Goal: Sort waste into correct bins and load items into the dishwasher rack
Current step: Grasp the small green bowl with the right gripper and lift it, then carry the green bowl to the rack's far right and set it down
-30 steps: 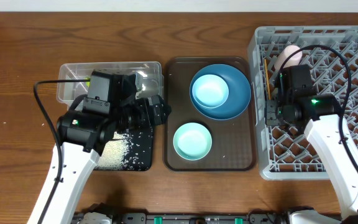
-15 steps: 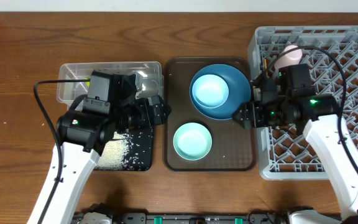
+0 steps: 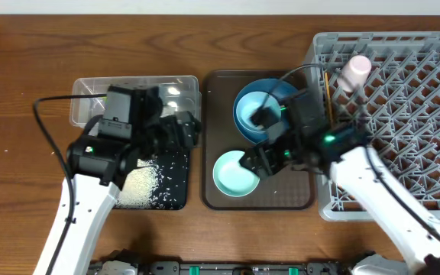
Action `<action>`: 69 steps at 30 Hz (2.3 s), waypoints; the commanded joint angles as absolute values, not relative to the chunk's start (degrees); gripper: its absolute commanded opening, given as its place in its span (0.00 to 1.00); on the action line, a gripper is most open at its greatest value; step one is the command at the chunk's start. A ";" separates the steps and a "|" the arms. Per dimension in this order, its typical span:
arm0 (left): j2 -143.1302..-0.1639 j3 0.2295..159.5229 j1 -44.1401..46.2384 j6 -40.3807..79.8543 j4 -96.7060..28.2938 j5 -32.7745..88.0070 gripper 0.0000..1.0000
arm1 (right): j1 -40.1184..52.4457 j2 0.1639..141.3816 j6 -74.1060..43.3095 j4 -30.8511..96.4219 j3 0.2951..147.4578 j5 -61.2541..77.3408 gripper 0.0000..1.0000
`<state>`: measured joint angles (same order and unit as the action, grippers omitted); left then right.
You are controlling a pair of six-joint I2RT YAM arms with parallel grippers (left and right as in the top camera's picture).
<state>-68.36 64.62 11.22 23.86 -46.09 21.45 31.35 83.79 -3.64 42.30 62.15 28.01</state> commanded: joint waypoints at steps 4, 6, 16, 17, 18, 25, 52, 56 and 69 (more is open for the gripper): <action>-66.43 64.64 1.65 22.94 -47.37 15.31 0.95 | 40.27 90.87 -3.31 38.13 62.94 21.12 0.67; -66.32 64.64 -1.37 22.94 -47.99 15.31 0.95 | 42.74 93.34 -3.29 35.94 62.94 19.62 0.66; -66.35 64.62 -8.82 22.94 -51.62 15.33 0.94 | 51.29 101.97 -3.33 31.55 62.94 13.82 0.50; -66.35 64.62 -8.82 22.94 -51.62 15.33 0.94 | 51.75 102.43 -3.36 31.70 62.94 12.97 0.48; -66.35 64.62 -8.82 22.94 -51.62 15.35 0.94 | 52.14 102.74 -3.33 31.94 62.94 11.97 0.47; -66.35 64.62 -8.82 22.96 -51.62 15.33 0.94 | 52.51 102.98 -3.33 33.19 62.94 7.73 0.12; -66.35 64.62 -8.82 22.94 -51.62 15.33 0.95 | 21.58 71.33 -4.38 39.40 68.90 23.24 0.01; -66.35 64.62 -8.82 22.94 -51.62 15.33 0.94 | 4.16 70.04 -1.87 37.45 68.88 38.98 0.01; -66.35 64.62 -8.82 22.94 -51.62 15.33 0.95 | -27.57 87.29 -12.25 -0.03 68.88 69.87 0.01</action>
<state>-66.94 64.55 -8.58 23.70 -51.48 16.10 -25.23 83.24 -6.79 4.47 68.55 59.99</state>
